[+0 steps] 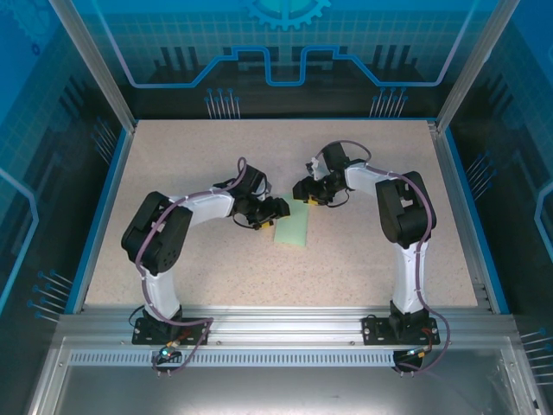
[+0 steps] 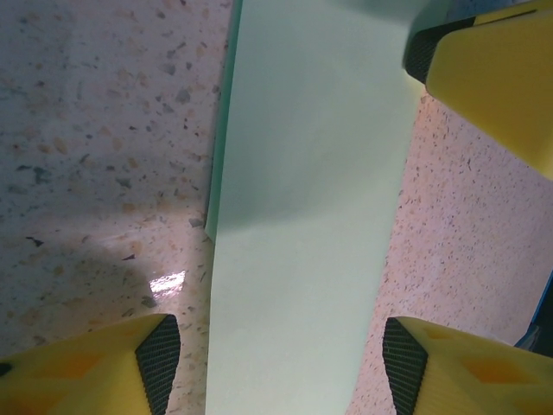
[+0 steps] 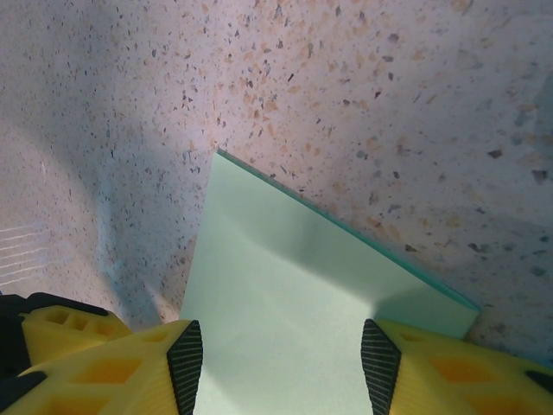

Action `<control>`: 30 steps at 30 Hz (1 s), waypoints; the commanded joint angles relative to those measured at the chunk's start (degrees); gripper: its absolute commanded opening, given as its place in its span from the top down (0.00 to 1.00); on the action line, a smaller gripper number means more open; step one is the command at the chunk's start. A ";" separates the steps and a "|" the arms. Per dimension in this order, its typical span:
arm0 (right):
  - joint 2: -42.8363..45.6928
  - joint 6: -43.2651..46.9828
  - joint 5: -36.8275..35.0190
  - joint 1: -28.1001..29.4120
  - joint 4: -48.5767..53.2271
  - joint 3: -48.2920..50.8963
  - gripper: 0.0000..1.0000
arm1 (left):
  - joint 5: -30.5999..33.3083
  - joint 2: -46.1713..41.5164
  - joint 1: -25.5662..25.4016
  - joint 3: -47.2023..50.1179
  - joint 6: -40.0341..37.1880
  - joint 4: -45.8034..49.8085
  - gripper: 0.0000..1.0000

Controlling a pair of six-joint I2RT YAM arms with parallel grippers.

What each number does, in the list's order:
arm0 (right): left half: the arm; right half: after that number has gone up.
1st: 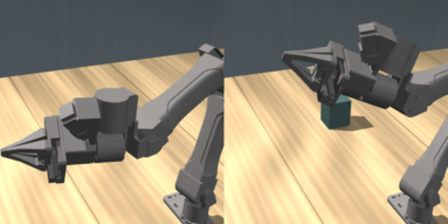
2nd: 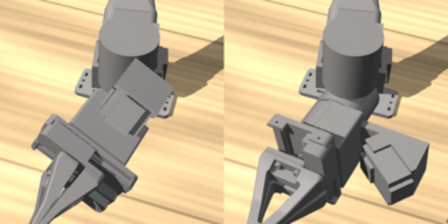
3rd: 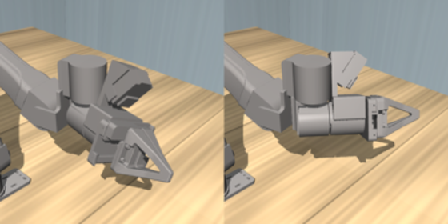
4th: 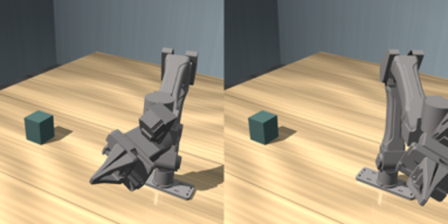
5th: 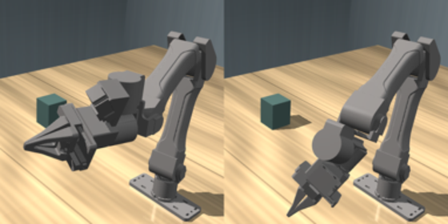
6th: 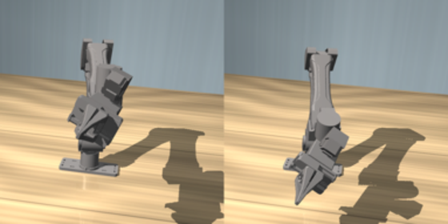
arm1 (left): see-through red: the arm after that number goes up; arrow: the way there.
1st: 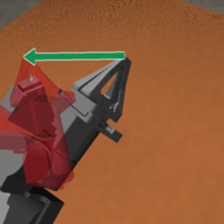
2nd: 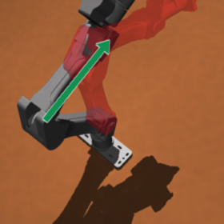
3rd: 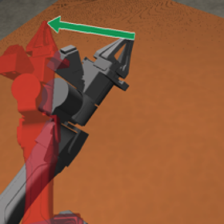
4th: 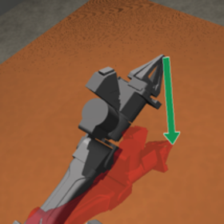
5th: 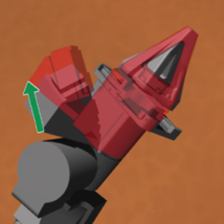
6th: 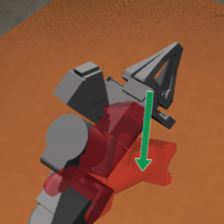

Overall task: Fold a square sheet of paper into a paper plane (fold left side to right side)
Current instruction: Third fold the triangle at the center of the table.

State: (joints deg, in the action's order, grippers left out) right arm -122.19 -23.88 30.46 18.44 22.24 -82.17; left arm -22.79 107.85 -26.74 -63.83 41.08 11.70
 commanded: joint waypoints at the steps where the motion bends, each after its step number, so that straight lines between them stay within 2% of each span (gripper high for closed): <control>1: -1.95 0.59 0.38 -0.42 1.67 1.31 0.45 | -1.42 1.28 -0.32 -1.55 0.76 1.30 0.33; 6: -2.09 0.54 0.56 -0.40 1.50 1.40 0.45 | -1.87 2.17 -0.65 -1.84 0.76 1.27 0.35; 13: -2.17 0.32 0.92 -0.41 1.22 1.49 0.45 | -2.58 2.98 -1.03 -2.35 0.75 0.81 0.45; 20: -2.19 0.24 1.13 -0.42 1.23 1.40 0.45 | -0.59 1.77 -0.98 -2.01 0.23 2.00 0.47; 30: -2.35 0.36 1.01 -0.42 1.16 1.40 0.44 | 1.05 0.74 -1.01 -1.62 -0.03 3.04 0.61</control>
State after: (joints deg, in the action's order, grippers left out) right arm -122.19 -23.88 30.89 18.33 21.87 -81.97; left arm -22.94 109.82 -27.51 -64.88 41.69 12.53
